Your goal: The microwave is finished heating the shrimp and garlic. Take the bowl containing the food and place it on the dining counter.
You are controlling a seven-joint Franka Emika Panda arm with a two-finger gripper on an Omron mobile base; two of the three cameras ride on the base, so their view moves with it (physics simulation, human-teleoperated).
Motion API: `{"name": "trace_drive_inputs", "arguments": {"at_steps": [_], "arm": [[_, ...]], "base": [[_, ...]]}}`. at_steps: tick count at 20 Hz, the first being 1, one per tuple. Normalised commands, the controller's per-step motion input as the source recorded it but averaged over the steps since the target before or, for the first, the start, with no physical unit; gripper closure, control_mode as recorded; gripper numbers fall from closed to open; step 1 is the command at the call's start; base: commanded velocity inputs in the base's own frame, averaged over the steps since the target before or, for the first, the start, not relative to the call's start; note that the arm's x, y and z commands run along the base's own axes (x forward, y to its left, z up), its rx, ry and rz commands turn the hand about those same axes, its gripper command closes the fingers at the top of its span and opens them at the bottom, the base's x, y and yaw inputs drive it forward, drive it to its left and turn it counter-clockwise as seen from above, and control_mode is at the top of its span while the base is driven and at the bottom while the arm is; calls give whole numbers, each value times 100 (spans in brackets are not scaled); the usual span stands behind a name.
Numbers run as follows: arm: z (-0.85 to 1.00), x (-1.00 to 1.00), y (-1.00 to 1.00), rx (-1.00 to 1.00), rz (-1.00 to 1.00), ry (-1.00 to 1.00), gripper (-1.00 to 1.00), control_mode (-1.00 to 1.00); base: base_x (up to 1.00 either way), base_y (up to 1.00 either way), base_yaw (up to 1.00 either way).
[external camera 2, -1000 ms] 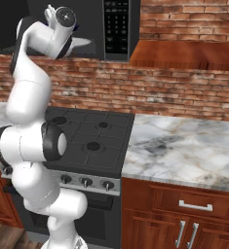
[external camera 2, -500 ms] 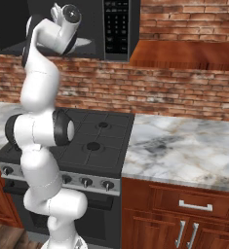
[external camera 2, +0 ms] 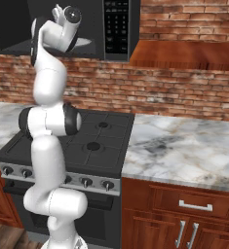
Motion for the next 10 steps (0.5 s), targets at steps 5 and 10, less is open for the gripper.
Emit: {"name": "trace_drive_inputs", "arguments": {"at_steps": [5, 10], "arm": [[8, 15, 8, 0, 0, 0, -100, -100], [1, 0, 0, 0, 0, 0, -100, -100]], "base": [[0, 0, 0], [0, 0, 0]]}}
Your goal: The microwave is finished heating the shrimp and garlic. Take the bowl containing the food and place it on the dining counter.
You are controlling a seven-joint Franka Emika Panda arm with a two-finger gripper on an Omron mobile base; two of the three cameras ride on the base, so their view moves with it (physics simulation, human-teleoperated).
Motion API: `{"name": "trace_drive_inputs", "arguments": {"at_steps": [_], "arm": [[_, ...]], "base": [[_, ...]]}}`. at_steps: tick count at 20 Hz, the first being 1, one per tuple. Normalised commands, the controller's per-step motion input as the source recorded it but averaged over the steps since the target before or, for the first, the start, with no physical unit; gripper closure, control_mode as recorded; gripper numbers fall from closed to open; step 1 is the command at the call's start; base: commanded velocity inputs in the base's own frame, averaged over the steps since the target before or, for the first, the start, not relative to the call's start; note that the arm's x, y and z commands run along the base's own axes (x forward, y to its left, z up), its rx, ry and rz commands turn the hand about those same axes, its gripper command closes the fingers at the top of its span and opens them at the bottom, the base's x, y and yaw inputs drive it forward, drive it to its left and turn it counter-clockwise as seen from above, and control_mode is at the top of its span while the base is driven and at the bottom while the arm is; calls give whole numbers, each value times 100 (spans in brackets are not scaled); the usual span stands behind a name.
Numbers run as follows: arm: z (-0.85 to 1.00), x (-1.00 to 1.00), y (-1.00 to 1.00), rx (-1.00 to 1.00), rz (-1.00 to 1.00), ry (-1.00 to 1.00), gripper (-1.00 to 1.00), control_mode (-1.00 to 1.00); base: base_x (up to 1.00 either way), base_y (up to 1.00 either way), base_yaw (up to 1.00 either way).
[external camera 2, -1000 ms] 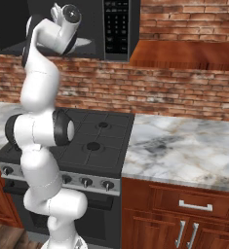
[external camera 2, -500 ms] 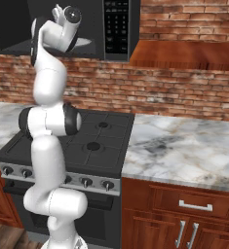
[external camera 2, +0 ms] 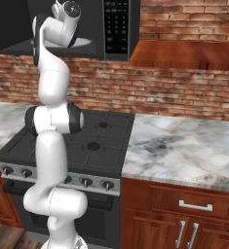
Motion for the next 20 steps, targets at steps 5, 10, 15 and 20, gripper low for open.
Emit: {"name": "trace_drive_inputs", "arguments": {"at_steps": [5, 10, 15, 20], "arm": [[0, 0, 0, 0, 0, 0, -100, -100], [-3, 0, 3, 0, 0, 0, -100, -100], [-4, 0, 11, 0, 0, 0, -100, -100], [-12, 0, 9, 0, 0, 0, -100, -100]], "base": [[0, 0, 0], [0, 0, 0], [0, 0, 0], [0, 0, 0]]}}
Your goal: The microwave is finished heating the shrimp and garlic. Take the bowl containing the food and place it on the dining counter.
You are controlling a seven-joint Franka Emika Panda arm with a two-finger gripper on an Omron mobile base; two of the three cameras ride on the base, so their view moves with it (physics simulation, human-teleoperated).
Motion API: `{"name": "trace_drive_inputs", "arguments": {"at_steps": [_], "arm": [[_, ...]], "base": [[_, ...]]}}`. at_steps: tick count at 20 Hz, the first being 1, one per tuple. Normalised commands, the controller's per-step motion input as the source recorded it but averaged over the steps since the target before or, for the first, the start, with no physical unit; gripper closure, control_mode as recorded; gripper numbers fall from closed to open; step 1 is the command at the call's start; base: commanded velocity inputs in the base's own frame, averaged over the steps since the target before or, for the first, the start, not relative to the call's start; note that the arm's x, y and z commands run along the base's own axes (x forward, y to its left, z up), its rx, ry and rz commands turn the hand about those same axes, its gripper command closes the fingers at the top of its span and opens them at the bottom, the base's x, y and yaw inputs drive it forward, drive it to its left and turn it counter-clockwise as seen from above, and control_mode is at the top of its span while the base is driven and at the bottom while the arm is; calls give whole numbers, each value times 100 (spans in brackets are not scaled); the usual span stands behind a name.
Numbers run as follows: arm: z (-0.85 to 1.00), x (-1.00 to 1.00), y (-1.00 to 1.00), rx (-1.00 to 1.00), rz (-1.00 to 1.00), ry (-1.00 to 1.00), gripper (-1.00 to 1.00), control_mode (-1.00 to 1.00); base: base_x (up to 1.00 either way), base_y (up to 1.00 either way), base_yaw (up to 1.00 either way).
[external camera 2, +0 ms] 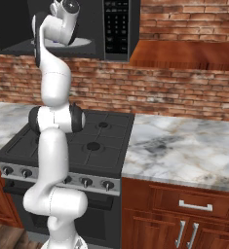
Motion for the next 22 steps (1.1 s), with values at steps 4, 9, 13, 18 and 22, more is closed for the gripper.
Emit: {"name": "trace_drive_inputs", "arguments": {"at_steps": [4, 9, 13, 18, 22], "arm": [[-21, 0, 5, 0, 0, 0, -100, -100], [-19, 0, 6, 0, 0, 0, 100, -100], [-12, 0, 0, 0, 0, 0, 100, -100], [0, 0, 0, 0, 0, 0, 100, -100], [0, -15, -2, 0, 0, -1, 100, -100]], "base": [[0, 0, 0], [0, 0, 0], [0, 0, 0], [0, 0, 0], [0, 0, 0]]}}
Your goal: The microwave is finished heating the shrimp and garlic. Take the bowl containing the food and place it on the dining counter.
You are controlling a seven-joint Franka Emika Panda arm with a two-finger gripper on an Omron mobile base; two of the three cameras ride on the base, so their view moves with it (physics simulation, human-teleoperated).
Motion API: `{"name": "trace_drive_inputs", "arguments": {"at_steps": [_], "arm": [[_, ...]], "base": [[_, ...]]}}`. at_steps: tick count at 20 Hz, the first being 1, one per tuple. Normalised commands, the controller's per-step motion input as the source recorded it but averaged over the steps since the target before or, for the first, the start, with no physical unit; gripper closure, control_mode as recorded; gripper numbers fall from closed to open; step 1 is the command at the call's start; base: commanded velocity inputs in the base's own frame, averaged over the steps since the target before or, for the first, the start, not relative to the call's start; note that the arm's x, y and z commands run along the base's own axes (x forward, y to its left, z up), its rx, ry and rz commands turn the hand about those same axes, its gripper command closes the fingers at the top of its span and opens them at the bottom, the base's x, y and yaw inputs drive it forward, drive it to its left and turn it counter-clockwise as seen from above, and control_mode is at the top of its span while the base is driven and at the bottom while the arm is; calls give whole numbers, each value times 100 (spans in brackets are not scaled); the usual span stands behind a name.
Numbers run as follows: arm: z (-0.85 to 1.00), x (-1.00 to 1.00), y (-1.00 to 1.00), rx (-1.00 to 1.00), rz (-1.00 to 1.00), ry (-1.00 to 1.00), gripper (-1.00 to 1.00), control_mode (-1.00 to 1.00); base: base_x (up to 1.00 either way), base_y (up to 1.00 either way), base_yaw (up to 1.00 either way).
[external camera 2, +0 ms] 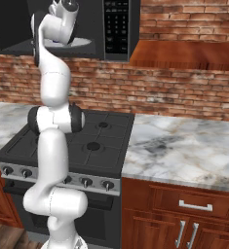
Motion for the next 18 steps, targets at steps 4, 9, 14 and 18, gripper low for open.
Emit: {"name": "trace_drive_inputs", "arguments": {"at_steps": [4, 9, 14, 18], "arm": [[0, -56, -15, 1, 0, -8, 100, -100], [0, -67, -22, 5, 0, -14, 100, -100], [-7, -87, -29, 5, 0, -20, 100, -100], [-16, -100, -39, 10, 0, -25, 100, -100]], "base": [[0, 0, 0], [0, 0, 0], [0, 0, 0], [0, 0, 0]]}}
